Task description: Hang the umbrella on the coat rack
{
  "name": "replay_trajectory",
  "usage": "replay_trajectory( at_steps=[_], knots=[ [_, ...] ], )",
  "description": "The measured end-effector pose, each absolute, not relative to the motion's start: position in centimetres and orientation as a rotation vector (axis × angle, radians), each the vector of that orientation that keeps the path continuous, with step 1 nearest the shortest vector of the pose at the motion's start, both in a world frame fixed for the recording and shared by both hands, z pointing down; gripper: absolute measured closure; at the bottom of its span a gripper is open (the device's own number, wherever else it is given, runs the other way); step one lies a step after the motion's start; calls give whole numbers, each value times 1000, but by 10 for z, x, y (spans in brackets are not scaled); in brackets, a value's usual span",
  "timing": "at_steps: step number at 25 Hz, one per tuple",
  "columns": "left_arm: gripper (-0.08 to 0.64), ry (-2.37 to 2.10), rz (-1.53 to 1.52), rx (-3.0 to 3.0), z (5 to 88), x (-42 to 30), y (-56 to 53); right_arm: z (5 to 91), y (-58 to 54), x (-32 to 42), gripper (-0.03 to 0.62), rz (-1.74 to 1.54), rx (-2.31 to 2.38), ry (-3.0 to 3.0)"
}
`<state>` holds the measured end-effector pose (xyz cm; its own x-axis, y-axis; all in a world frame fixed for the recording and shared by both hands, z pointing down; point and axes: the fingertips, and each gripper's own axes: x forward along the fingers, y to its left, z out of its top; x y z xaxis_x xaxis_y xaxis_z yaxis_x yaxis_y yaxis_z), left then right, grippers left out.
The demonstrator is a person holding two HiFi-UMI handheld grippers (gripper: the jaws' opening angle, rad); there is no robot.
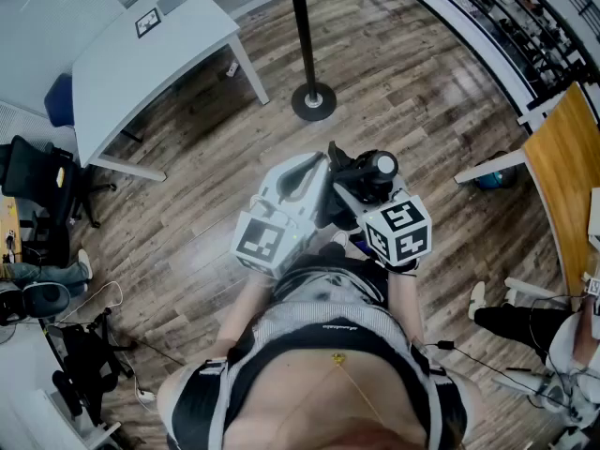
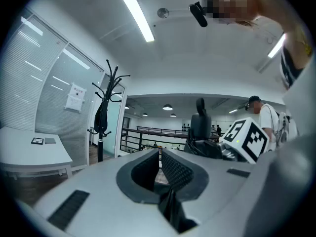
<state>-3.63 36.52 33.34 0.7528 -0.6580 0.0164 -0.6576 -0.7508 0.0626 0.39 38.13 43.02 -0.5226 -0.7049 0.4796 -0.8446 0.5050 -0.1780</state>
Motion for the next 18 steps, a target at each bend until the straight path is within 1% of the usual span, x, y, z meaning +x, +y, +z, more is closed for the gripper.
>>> replay_trajectory(
  at_steps=[18],
  knots=[
    [546, -1120, 18, 2843, 346, -11, 373, 431, 384, 29, 336, 530, 1223, -2419]
  ],
)
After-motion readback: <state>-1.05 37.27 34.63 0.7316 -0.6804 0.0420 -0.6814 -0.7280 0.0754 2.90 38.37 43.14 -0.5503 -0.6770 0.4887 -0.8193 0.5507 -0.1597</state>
